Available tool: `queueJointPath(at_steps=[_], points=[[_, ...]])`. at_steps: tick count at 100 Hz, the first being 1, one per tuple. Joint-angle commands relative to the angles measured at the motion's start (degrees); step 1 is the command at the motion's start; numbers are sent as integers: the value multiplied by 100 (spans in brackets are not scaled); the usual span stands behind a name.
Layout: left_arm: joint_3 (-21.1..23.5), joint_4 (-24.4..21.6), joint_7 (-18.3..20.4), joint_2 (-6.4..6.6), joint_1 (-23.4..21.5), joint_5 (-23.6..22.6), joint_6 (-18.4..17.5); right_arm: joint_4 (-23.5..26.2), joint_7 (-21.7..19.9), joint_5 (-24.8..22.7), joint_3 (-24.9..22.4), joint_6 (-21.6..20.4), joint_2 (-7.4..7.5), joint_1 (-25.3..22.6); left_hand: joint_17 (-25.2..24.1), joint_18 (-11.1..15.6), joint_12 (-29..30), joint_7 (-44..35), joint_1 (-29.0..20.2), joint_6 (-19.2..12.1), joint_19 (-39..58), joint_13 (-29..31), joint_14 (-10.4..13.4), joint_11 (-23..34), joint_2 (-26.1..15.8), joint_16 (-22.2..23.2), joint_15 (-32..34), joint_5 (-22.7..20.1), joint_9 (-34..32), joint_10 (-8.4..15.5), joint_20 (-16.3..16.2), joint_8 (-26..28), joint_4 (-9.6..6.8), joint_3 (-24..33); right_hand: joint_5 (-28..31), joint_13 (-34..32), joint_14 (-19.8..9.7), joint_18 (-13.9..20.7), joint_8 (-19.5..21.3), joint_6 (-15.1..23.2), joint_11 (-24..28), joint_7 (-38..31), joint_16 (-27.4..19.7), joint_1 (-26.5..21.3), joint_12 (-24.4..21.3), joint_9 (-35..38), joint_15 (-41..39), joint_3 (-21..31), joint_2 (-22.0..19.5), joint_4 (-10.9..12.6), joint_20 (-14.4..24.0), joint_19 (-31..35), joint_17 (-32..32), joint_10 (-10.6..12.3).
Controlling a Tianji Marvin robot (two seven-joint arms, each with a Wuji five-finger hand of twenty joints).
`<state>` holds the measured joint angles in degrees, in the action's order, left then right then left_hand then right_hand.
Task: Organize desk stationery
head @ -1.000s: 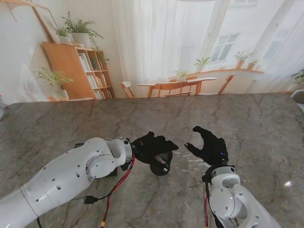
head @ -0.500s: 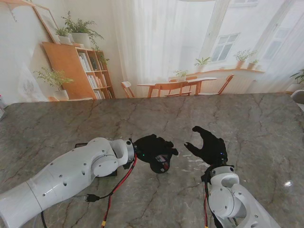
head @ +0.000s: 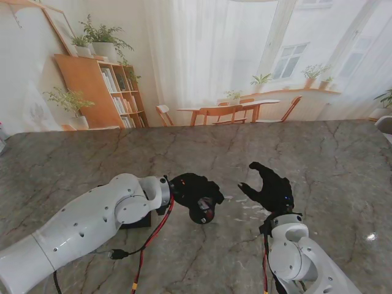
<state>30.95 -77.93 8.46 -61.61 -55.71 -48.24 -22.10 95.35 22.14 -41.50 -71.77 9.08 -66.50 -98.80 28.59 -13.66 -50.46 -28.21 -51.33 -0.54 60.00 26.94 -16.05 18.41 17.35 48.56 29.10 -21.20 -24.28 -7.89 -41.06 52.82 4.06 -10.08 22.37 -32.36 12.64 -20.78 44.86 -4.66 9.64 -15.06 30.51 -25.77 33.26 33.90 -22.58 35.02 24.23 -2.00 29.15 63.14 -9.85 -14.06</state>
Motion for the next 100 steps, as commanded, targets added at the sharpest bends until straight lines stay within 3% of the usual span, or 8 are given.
queueJointPath(at_steps=[1,51,100], points=[[8,74,92,166,-131,-118,-79,-14,-61,17,-4,14,-18,-14,212,961,-210,-695,-2192,92,482,821,1209,866,-335,19,929,-256,-679,308,7,5,-100,911,23,88,-72,22,19,-32,50,10,-41,8,109,68,23,-84,-174,128,103,23,85,26],[1218,-515,859,509,-886,-953,-684,-6,-62,16,-19,24,-18,-25,262,1047,-494,-1040,-2264,77,376,876,1296,619,-258,4,890,-273,-888,336,37,-307,-94,1086,41,84,-68,17,16,-52,52,6,-58,0,116,85,58,-115,-196,128,88,14,96,20],[1909,-695,1279,630,-1216,-1450,-1030,-13,-65,1,-30,11,-13,-32,180,979,-423,-1099,-2264,59,290,828,1308,559,-297,-32,805,-229,-823,355,17,-375,-76,1046,45,86,-78,22,15,-52,52,5,-58,-7,119,92,62,-125,-219,131,78,16,104,23]])
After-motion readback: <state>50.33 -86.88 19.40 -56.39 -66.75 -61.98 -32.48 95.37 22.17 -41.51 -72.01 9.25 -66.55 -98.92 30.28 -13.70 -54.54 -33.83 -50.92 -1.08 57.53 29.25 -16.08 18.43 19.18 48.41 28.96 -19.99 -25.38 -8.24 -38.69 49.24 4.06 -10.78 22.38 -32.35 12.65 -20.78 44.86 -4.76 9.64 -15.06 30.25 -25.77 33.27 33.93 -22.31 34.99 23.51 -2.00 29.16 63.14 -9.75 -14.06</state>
